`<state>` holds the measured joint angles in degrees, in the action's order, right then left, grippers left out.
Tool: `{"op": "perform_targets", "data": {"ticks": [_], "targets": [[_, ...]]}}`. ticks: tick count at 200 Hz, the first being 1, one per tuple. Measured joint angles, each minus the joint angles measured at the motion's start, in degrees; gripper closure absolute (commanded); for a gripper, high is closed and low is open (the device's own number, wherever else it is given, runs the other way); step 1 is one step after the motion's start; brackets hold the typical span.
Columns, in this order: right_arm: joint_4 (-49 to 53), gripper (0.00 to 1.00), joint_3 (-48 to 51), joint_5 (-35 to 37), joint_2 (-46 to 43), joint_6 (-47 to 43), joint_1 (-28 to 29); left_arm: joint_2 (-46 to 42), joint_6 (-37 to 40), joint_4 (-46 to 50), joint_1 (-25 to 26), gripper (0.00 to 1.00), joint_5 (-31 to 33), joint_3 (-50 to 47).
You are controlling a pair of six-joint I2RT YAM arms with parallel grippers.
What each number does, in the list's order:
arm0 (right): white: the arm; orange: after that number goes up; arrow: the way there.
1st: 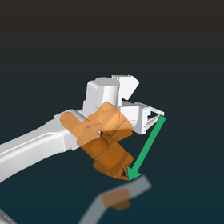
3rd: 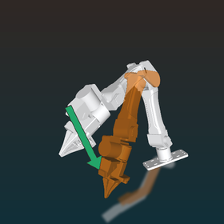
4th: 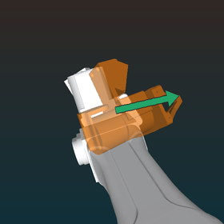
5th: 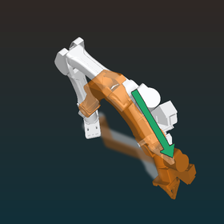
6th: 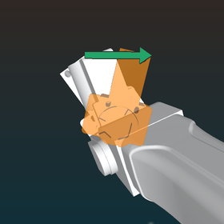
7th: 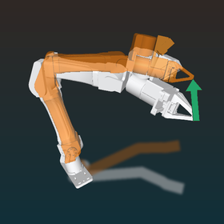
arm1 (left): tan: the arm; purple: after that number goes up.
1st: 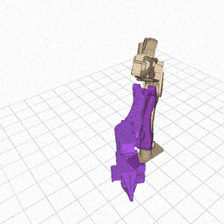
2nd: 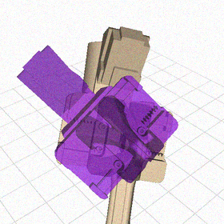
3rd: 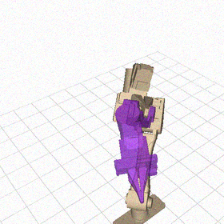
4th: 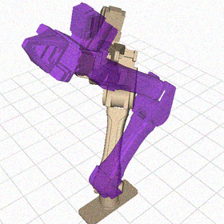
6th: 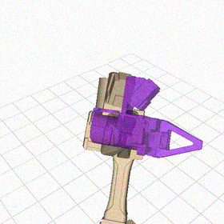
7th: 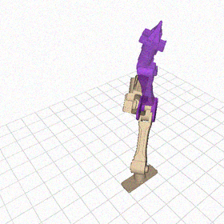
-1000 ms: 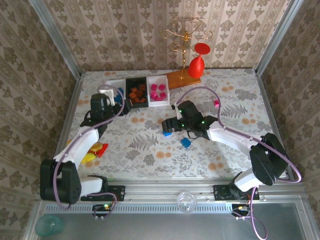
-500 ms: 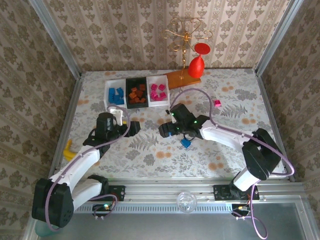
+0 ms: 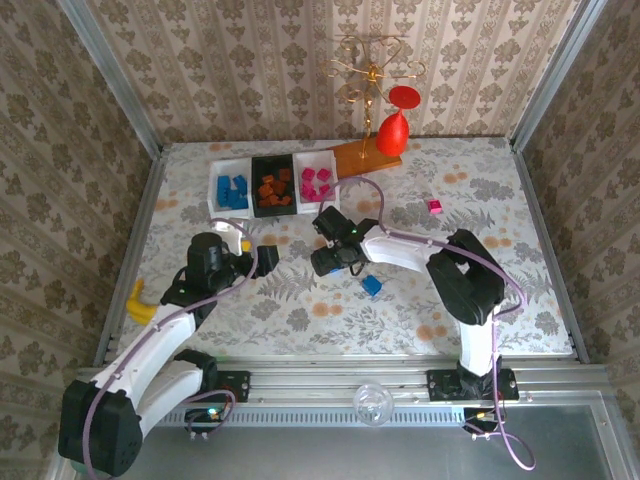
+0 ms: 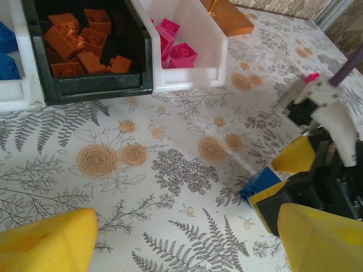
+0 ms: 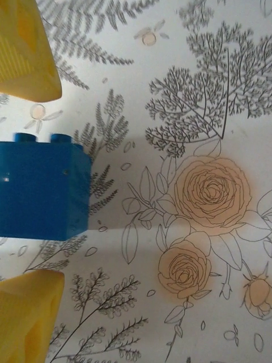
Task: Sort the legos into containers by color
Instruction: Pick up the lego from the center of the table.
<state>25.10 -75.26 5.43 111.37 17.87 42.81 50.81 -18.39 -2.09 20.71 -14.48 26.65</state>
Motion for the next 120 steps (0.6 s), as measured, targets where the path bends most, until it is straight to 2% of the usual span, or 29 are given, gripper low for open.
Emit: {"op": "perform_targets", "data": {"ticks": [57,90,120], "targets": [[0.81,0.55,-0.94,0.42,3.02,-0.33,-0.02,-0.68,0.13,0.46,0.00,0.16,3.74,-0.17],[-1.29,0.60,-1.05,-1.66,2.71,0.11,0.11,-4.96,0.11,1.90,-0.13,0.15,8.72,-1.44],[-9.07,0.63,-1.81,-8.20,1.46,2.67,0.11,-12.13,-0.04,4.50,-1.68,0.14,15.15,-2.45]]}}
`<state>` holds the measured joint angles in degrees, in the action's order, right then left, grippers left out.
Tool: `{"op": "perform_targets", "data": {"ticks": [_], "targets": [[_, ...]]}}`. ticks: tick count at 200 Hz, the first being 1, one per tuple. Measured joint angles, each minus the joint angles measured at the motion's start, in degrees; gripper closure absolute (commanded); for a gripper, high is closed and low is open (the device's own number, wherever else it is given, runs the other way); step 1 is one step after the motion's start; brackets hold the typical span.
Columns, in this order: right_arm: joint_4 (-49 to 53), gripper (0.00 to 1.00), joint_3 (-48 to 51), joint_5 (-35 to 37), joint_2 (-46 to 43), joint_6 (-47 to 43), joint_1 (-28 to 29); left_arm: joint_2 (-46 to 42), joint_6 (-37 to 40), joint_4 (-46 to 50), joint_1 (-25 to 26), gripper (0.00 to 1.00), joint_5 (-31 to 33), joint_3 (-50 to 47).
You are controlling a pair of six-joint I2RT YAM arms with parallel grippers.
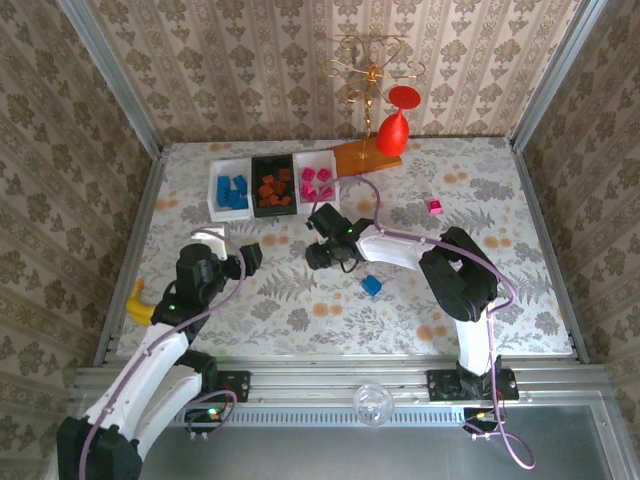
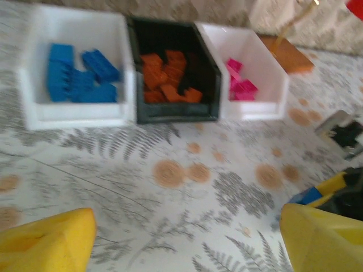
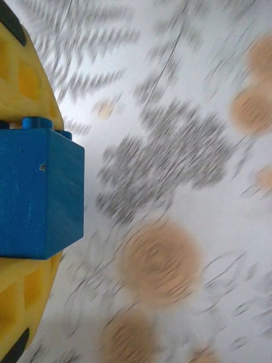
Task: Sort the legos into containers by color
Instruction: Pick up the lego from the center of the table, then place the lego in the container.
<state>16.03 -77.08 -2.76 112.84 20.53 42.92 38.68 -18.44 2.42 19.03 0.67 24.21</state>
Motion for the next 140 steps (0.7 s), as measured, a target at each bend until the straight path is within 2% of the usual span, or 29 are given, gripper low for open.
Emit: {"op": "perform_targets", "data": {"ticks": [32,72,140], "targets": [[-9.81,0.64,-7.52,-5.97,2.05,4.26,0.26,-6.84,-0.24,1.77,-1.51,0.14,5.66,-1.16],[-19.21,0.64,-23.12,-8.41,11.72,7.32,0.55,-9.75,-0.48,3.06,-1.51,0.14,10.12,-2.08],[-17.57,0.59,-54.05,-6.86,34.67,6.03,0.55,-9.94,-0.87,4.72,-1.51,0.14,11.61,-2.12]]}}
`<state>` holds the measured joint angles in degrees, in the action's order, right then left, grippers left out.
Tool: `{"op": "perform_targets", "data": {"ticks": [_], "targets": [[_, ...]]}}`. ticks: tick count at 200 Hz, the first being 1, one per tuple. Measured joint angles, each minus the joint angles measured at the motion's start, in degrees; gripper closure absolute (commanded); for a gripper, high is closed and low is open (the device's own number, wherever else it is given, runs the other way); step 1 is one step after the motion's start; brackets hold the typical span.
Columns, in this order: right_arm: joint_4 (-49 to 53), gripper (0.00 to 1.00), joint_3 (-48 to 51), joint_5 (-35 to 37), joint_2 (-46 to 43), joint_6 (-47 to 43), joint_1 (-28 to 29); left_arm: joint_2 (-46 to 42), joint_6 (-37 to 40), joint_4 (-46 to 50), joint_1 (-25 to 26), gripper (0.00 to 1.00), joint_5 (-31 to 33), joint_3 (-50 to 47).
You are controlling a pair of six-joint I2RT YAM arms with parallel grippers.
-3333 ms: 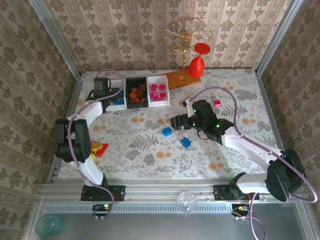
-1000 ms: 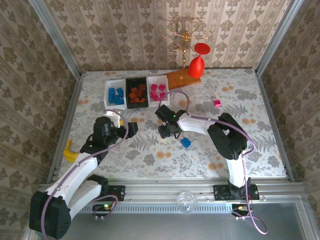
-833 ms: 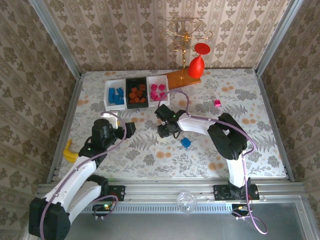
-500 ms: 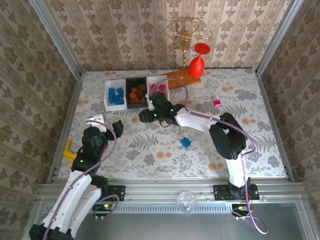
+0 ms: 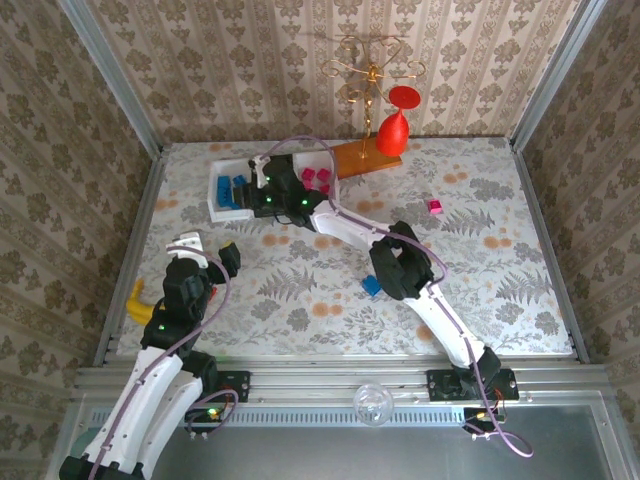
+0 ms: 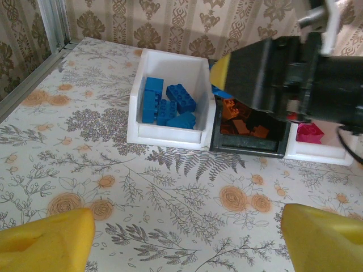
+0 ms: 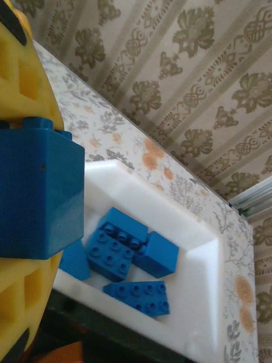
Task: Sort the legos into containers by color
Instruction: Place the lego in the container, then pick up the lego from the center of the table.
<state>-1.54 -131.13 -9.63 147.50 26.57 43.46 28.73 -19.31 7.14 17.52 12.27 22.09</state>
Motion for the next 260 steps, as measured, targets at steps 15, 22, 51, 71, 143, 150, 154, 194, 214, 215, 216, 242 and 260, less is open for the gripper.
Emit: {"op": "perform_targets", "data": {"ticks": [15,22,51,71,143,150,154,194,214,215,216,242,260], "targets": [[1.49,0.58,-7.65,0.90,5.01,-0.83,0.00,0.00,0.00,0.02,0.00,0.14,0.00,0.00],[2.10,0.57,-11.04,1.57,7.26,-1.11,0.00,0.00,-0.02,0.07,0.00,0.14,0.00,0.00],[3.08,0.45,-19.71,3.34,13.73,-2.58,0.00,-0.37,-0.02,0.17,0.00,0.14,-0.02,-0.13],[3.10,0.33,-21.68,4.17,15.65,-3.80,-0.02,-0.63,-0.02,0.20,0.00,0.14,-0.07,-0.37],[7.98,0.20,-18.18,4.02,10.47,-7.26,-0.46,-0.61,0.00,-0.04,0.00,0.14,-2.78,-0.37],[8.68,0.20,-14.71,4.04,7.63,-7.50,-0.57,-0.55,0.00,-0.31,0.00,0.14,-3.54,-0.37],[9.31,0.20,-12.31,4.09,5.49,-7.65,-0.66,-0.39,0.00,-0.52,0.00,0.14,-4.04,-0.37],[8.07,0.19,23.26,6.08,-22.23,-8.76,-2.49,4.17,0.04,-3.65,0.33,0.14,-9.86,-0.37],[8.39,0.17,40.61,8.39,-36.76,-8.68,-4.22,7.56,0.09,-5.11,0.92,0.14,-13.29,-0.37],[8.33,0.17,41.18,8.55,-37.22,-8.66,-4.26,7.82,0.11,-5.18,0.96,0.14,-13.60,-0.37],[8.31,0.17,42.32,8.74,-38.05,-8.63,-4.37,7.96,0.11,-5.27,1.01,0.14,-13.75,-0.37],[12.44,0.14,59.60,13.38,-52.30,-8.39,-5.88,11.82,0.94,-8.22,2.01,0.13,-19.89,-0.37],[17.94,0.13,67.30,14.67,-57.51,-7.87,-5.60,14.45,1.22,-11.17,2.89,0.13,-25.22,-0.37]]}}
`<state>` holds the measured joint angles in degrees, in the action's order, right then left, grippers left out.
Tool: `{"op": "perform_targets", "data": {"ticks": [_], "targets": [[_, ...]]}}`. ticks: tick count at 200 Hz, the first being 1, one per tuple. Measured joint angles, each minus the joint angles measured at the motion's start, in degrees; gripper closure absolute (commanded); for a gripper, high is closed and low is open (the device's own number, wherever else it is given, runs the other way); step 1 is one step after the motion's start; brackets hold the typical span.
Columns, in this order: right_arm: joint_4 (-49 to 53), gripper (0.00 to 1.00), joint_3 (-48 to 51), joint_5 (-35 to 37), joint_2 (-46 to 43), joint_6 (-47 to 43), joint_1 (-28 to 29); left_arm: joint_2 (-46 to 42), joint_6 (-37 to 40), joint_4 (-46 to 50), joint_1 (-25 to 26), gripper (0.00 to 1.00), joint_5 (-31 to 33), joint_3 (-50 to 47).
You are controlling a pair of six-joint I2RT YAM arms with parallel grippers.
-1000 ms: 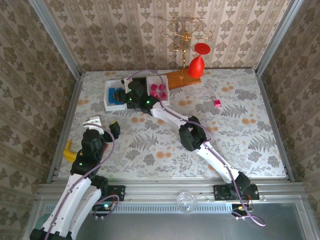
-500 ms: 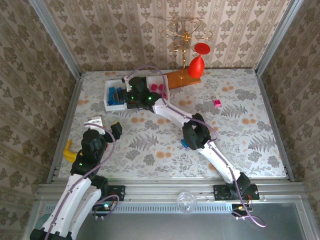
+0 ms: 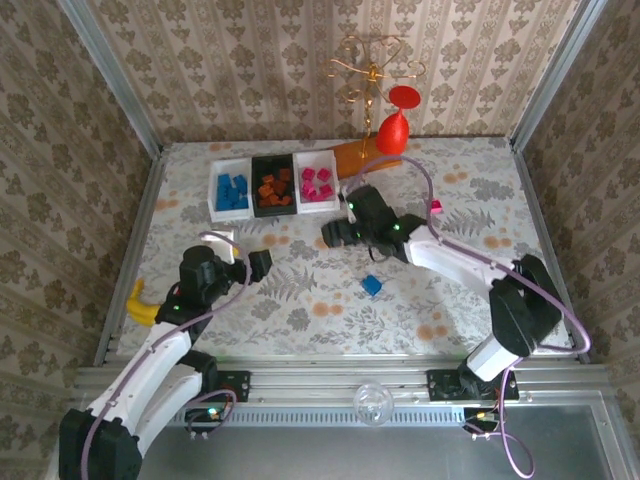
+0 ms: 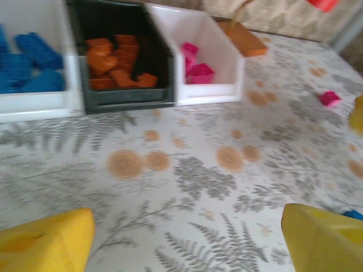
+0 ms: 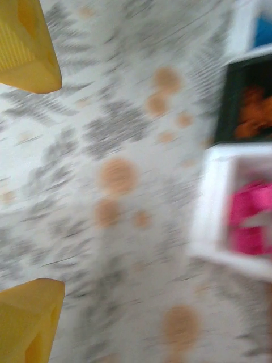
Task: Sort the legos into containers by color
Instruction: Pick up the lego from the center of the table, then place the lego in the container.
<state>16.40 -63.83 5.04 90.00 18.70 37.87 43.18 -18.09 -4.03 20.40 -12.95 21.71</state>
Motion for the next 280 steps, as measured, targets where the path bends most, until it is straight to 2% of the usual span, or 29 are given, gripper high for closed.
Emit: {"op": "perform_targets", "data": {"ticks": [32,63,83,143,171,193,221,248,280], "targets": [[7.43,0.11,7.82,0.15,-1.36,1.90,0.57,4.44,0.72,-4.57,2.64,0.13,-8.44,0.13],[11.26,0.13,9.05,0.15,0.50,2.38,1.05,5.01,1.57,-5.46,3.96,0.13,-10.84,0.17],[11.26,0.22,9.03,0.07,2.73,2.45,1.46,4.07,1.84,-5.42,3.96,0.13,-10.84,0.20],[13.92,0.63,8.61,-0.31,7.15,2.60,4.92,2.54,2.19,-4.61,3.96,0.13,-8.85,0.20],[13.49,0.71,7.56,-0.44,7.10,2.80,6.82,0.66,2.25,-2.45,3.93,0.13,-3.98,0.22],[8.04,0.73,6.47,-3.45,6.23,3.58,7.93,-1.73,1.81,0.22,2.91,0.12,1.09,0.22],[-4.48,0.73,2.40,-9.97,7.17,6.49,8.48,-6.08,-0.48,2.40,-1.51,0.12,5.66,0.09],[-16.94,0.72,-9.55,-13.64,15.82,8.17,9.01,-10.14,-2.78,3.91,-5.46,0.11,8.83,-0.17],[-26.18,0.69,-24.37,-14.84,28.55,8.79,9.35,-12.35,-3.85,6.29,-6.75,0.11,11.96,-0.35]]}}
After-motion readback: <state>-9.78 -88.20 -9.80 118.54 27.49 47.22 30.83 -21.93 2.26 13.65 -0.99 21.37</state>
